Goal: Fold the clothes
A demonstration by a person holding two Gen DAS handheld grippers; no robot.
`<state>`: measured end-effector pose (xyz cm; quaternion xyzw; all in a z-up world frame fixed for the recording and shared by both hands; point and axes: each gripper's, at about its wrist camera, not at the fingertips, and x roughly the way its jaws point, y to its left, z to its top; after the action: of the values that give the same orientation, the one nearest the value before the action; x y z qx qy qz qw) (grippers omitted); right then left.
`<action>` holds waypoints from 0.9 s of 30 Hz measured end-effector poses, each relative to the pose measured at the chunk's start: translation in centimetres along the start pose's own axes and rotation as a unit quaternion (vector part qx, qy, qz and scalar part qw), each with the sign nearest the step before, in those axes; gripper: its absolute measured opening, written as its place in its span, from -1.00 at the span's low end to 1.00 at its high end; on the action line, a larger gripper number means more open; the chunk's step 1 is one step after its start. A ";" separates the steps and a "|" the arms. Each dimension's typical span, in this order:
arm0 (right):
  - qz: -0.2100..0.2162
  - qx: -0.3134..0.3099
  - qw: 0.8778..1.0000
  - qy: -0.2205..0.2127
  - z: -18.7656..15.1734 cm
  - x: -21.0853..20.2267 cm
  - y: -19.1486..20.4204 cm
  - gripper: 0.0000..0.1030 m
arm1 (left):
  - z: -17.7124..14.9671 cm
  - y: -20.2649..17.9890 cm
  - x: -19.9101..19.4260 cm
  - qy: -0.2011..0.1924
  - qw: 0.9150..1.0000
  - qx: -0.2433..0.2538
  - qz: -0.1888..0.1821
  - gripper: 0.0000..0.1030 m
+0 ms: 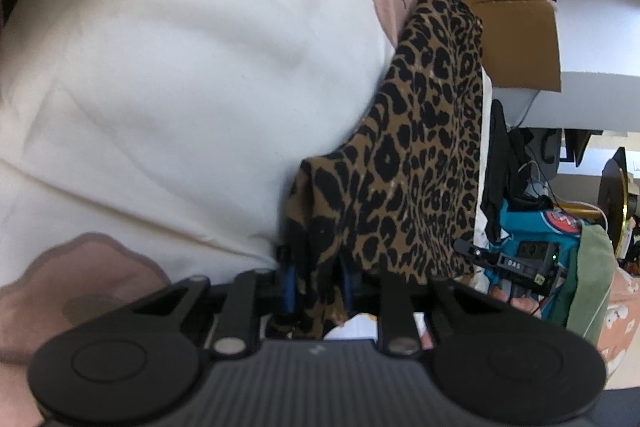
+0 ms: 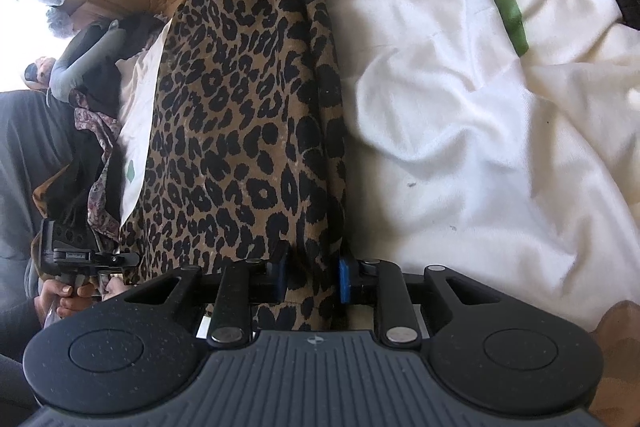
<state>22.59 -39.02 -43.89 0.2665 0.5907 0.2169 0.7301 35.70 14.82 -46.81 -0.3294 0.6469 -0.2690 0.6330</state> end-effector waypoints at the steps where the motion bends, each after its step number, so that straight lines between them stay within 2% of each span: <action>1: 0.000 0.000 1.000 0.000 0.0 0.0 0.0 -0.59 | 0.0 0.0 0.0 0.002 1.000 0.002 0.003 -0.68; 5: 0.003 -0.001 1.000 0.000 -0.1 0.0 0.2 -0.87 | 0.0 -0.5 -0.1 0.007 1.000 0.018 0.011 -0.84; 8: 0.002 -0.001 1.000 0.002 0.0 -0.1 0.4 -0.93 | 0.0 -0.7 -0.5 0.008 1.000 0.017 0.007 -0.87; 12: 0.006 -0.003 1.000 -0.008 -0.4 -0.9 1.2 -0.97 | -0.6 -0.9 -1.8 0.007 1.000 0.007 -0.016 -0.89; 18: 0.027 0.005 1.000 -0.016 -1.2 -2.2 2.2 -0.98 | -0.9 -1.9 -3.9 0.005 1.000 0.015 -0.023 -0.90; 27: 0.059 -0.012 0.998 0.011 -2.2 -4.3 2.9 -0.97 | -3.0 -2.7 -7.6 0.016 0.999 0.015 -0.023 -0.90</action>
<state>19.51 -39.20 -39.13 0.2897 0.5794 0.2696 0.7125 32.80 18.71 -39.76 -0.3301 0.6452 -0.2987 0.6209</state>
